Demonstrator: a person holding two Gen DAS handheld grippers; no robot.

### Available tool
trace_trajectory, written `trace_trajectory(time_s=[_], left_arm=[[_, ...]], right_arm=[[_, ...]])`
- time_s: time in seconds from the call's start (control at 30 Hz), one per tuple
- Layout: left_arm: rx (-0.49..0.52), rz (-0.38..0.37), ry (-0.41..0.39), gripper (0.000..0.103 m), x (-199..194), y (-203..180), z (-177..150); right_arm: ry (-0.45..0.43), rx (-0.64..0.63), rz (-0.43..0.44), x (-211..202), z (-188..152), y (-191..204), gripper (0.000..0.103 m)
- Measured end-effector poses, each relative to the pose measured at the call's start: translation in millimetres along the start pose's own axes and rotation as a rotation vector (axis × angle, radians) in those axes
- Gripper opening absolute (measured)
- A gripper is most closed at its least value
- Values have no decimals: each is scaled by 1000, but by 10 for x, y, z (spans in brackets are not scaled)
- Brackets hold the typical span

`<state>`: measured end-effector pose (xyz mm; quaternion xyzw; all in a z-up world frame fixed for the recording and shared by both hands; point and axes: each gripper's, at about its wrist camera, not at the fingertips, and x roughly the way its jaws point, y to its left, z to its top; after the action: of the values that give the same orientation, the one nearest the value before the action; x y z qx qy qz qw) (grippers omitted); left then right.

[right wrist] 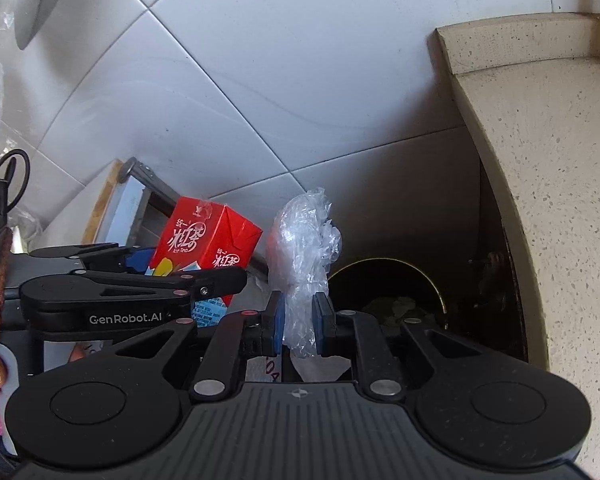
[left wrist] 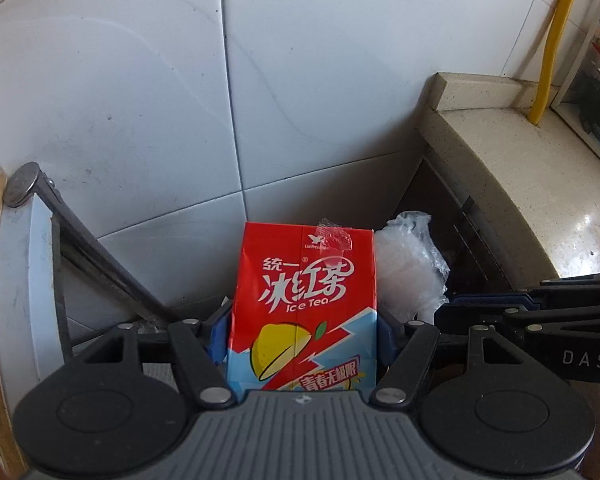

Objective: Collect trash
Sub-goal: 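Carry the held carton and plastic bag off the counter down to the bin, then open both grippers to drop the carton and bag into the bin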

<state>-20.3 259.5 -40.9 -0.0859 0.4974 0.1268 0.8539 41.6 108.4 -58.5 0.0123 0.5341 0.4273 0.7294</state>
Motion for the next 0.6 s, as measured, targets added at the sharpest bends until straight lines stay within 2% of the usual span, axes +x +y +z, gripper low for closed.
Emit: trace_trajectory(time_s=[0.27, 0.33, 0.47, 0.53, 0.6], left_arm=[[-36, 39, 38, 63, 222, 43, 16], [-41, 39, 44, 64, 229, 44, -3], [-42, 53, 50, 64, 242, 30, -18], [-43, 54, 48, 65, 247, 10, -6], [-44, 51, 45, 66, 233, -18, -4]], right_arm=[[24, 13, -42, 252, 52, -138, 39], [22, 17, -37, 231, 35, -143, 47], [12, 13, -36, 152, 19, -125, 52], [2, 11, -41, 106, 18, -115, 61], [-8, 13, -41, 56, 12, -107, 62]])
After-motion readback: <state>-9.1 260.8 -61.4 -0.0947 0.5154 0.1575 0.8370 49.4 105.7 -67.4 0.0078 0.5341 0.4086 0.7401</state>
